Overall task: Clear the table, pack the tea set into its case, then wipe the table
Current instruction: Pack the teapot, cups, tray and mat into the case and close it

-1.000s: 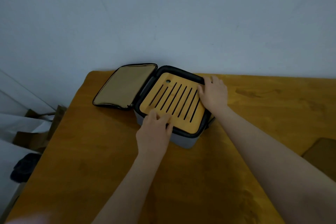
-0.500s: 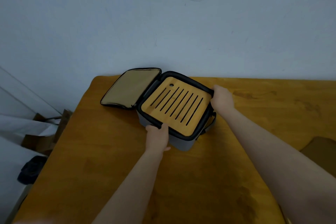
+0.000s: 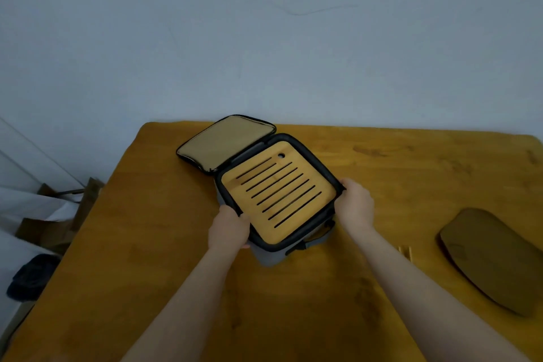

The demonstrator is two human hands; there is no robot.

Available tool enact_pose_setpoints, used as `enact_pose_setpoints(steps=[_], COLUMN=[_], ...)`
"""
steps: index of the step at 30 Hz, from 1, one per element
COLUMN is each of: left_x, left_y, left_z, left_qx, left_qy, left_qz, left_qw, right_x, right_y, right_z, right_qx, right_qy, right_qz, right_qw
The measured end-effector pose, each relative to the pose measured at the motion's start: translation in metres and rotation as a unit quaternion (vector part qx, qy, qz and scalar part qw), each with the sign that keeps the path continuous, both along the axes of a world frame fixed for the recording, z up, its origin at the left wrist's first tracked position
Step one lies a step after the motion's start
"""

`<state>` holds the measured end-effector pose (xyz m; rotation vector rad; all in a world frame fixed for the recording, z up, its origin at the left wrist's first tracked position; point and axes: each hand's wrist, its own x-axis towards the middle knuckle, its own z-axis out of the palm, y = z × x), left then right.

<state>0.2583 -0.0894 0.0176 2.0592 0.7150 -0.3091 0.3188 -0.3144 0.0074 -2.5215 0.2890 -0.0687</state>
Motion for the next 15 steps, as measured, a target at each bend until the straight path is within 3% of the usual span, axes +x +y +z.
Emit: enact_pose_setpoints(steps=[6,11,15], left_x=[-0.016,-0.032,-0.05], left_y=[-0.004,-0.009,-0.024], left_z=[-0.003,-0.008,-0.005], left_qx=[0.078,-0.013,0.14], left_qy=[-0.017,-0.082,-0.116], left_qz=[-0.025,-0.007,-0.051], left_qw=[0.996,0.997,0.982], right_x=[-0.042,-0.053,-0.062], right_y=[-0.01,-0.024,-0.038], right_z=[-0.013,-0.008,-0.005], right_qx=[0.037,0.062,0.08], right_qy=[-0.011,-0.006,-0.004], right_qz=[-0.023,0.033,0.049], right_qw=[0.999,0.998,0.996])
